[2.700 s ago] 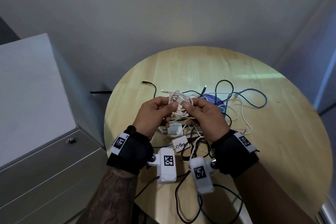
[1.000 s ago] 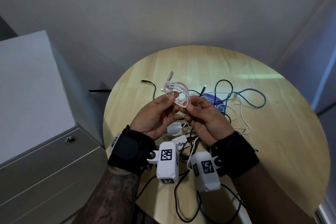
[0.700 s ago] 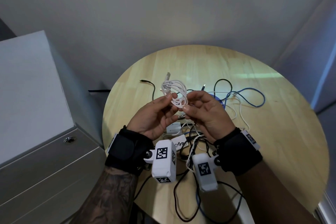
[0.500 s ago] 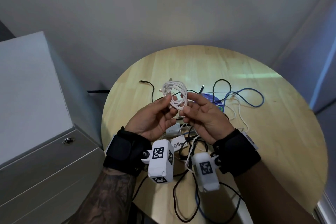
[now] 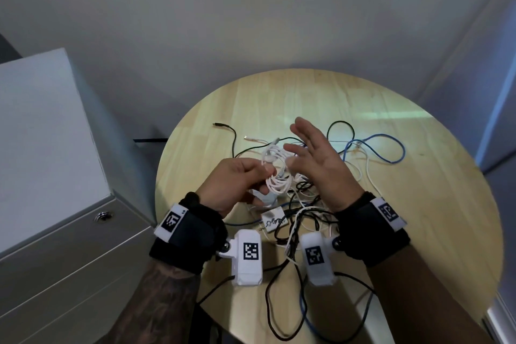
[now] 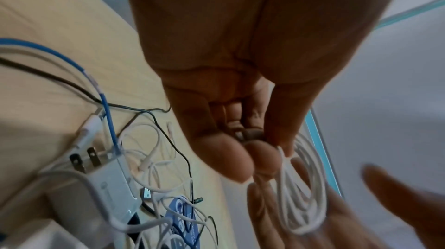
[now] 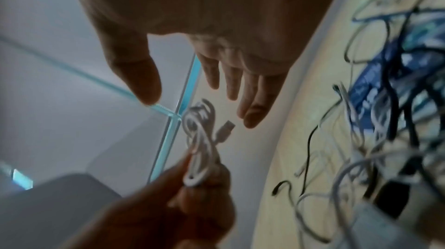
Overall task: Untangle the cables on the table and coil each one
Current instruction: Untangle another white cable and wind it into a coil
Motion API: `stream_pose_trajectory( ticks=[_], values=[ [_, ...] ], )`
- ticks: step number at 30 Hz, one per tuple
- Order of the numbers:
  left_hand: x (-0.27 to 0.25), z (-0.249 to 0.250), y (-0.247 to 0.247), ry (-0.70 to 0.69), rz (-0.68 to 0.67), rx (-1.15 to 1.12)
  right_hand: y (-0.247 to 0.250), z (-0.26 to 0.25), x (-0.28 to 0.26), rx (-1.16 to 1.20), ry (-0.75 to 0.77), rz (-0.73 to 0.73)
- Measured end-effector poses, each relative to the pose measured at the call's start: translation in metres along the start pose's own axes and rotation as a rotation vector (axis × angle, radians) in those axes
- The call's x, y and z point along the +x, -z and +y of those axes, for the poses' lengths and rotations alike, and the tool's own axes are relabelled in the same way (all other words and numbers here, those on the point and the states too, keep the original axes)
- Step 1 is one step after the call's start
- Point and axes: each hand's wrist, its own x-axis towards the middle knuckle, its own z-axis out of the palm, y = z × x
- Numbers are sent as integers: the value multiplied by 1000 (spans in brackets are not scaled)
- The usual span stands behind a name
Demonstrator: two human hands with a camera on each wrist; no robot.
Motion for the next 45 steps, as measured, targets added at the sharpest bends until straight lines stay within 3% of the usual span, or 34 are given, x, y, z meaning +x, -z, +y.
stream_pose_trajectory(
  ticks=[4,7,15,20,25,28,33,39,45],
  values=[
    [-2,1,-3,-13,-75,155,-1,2,-7,-307,-7,-76],
    [0,2,-1,-36,-45,209,-2,3,-7,-398,0,-32],
    [5,0,0,-170,166,390,-5,8,-2,-80,-69,120],
    [5,2,-1,-248,242,423,-5,3,1,119,-144,79],
    [5,0,-6,-282,233,503,-12,2,-3,5,-111,-1],
    [4,0,-6,-268,200,505,-11,6,-2,-38,-135,25],
    [1,3,-3,-165,74,392,-6,13,1,95,-214,46],
    [-3,6,-2,-115,-27,311,-5,14,2,261,-339,-39],
    [-4,5,1,-178,-39,359,-5,15,1,232,-343,-86]
  ],
)
